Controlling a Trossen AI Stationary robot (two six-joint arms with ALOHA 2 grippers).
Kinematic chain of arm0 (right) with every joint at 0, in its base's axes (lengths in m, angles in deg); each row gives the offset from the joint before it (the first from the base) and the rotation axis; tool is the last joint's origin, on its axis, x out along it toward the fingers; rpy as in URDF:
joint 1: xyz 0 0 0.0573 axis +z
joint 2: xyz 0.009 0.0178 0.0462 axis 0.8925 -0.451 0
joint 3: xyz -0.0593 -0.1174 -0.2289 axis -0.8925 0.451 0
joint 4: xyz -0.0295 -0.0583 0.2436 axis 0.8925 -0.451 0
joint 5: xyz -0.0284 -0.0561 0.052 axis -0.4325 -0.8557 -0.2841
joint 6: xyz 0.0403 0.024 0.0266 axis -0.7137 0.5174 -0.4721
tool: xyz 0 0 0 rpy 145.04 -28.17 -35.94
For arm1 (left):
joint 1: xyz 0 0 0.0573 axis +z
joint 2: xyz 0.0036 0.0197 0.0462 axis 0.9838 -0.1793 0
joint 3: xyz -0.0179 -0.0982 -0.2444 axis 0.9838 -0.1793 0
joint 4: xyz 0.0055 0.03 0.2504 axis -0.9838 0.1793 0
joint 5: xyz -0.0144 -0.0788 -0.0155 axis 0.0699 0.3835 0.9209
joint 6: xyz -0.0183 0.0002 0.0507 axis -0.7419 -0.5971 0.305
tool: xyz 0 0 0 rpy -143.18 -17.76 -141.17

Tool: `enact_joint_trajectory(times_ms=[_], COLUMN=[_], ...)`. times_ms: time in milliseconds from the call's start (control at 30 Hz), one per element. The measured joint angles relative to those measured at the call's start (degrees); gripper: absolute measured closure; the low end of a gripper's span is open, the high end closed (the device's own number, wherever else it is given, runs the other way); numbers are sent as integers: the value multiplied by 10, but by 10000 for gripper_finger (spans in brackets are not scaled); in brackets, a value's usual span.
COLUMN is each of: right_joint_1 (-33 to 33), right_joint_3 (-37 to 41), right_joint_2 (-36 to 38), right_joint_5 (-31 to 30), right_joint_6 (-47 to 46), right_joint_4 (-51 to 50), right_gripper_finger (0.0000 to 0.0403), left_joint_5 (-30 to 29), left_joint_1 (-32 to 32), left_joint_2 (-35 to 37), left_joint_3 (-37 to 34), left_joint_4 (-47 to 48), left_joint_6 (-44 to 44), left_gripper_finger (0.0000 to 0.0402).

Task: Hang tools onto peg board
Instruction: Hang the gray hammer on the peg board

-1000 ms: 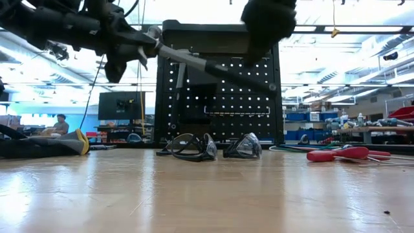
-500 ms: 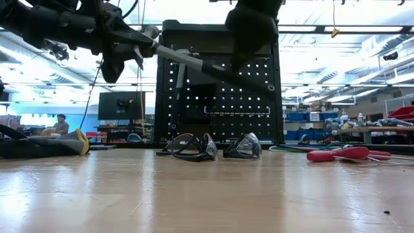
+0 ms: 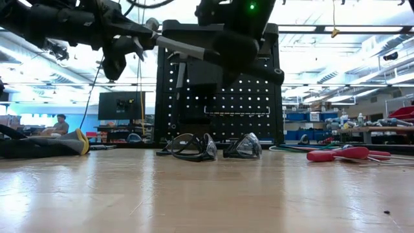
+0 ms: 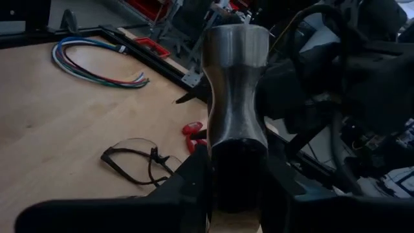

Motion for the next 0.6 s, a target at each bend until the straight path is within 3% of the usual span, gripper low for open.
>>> enact_joint_trajectory(times_ms=[200, 300, 600], right_joint_1=[-3, -3, 0], right_joint_3=[0, -5, -25], right_joint_2=[-3, -3, 31], right_joint_5=[1, 17, 48], right_joint_6=[-7, -19, -92], right_joint_4=[18, 15, -17], right_gripper_finger=[293, 296, 296], left_joint_5=[-13, -15, -28], left_joint_1=[0, 0, 1], left_joint_2=[0, 0, 85], left_joint_3=[0, 0, 1], left_joint_4=[1, 0, 26], left_joint_6=[-5, 15, 112], left_gripper_finger=[316, 312, 214])
